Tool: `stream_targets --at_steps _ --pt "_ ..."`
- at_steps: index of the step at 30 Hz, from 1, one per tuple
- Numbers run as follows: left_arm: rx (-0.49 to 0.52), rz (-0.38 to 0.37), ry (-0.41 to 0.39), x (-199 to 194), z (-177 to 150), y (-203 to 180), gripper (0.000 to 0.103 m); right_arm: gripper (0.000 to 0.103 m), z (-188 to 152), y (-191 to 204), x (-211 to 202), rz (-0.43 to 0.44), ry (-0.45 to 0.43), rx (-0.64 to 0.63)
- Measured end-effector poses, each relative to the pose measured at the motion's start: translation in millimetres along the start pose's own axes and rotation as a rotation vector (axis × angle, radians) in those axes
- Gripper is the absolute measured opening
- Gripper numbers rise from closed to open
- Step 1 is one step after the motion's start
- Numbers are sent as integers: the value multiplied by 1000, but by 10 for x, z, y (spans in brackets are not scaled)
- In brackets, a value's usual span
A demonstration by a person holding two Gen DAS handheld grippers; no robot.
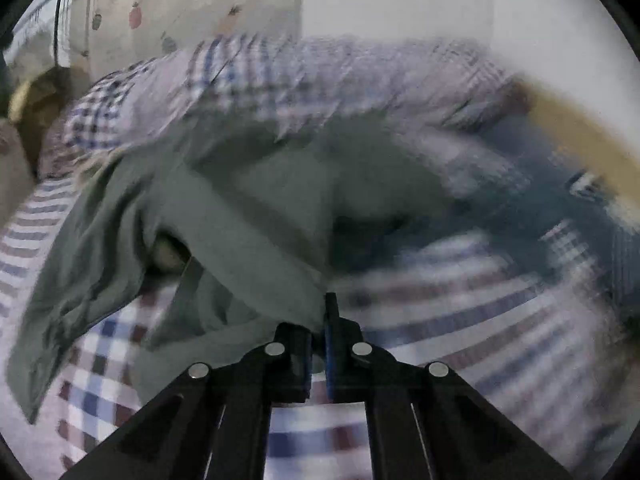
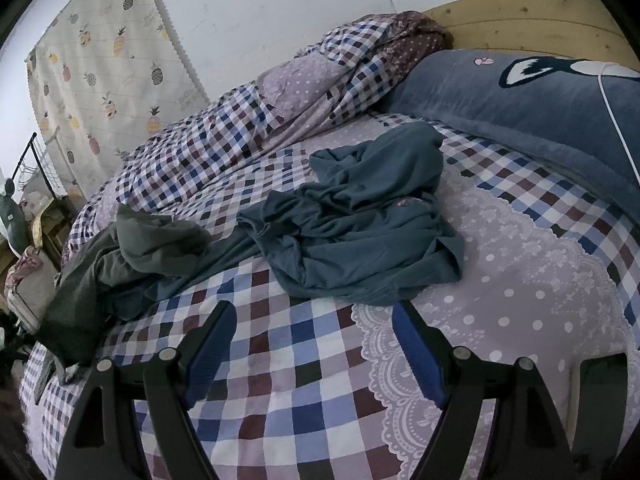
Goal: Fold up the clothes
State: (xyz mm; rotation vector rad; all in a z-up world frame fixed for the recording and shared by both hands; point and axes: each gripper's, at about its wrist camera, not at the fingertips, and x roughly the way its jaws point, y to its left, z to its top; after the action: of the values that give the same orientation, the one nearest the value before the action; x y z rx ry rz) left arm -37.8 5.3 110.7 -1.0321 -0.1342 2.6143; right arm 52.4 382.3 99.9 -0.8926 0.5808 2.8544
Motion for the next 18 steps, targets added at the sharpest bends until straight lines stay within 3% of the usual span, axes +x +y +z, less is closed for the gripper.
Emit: stream_targets --at_steps 4,7,10,15,18 --pt "-100 -253 -120 -838 402 -22 3 84 -2 2 -6 7 0 3" --pt "-145 -283 -199 -1179 590 227 3 84 -3 3 -11 13 0 5" --pt "-205 -188 -143 -993 479 621 3 84 -5 6 -13 19 1 7" --pt "-402 113 137 -234 -116 1450 4 84 -11 24 -18 28 2 3" --pt "-575 142 212 -38 -580 1815 16 84 -13 35 -15 30 4 0"
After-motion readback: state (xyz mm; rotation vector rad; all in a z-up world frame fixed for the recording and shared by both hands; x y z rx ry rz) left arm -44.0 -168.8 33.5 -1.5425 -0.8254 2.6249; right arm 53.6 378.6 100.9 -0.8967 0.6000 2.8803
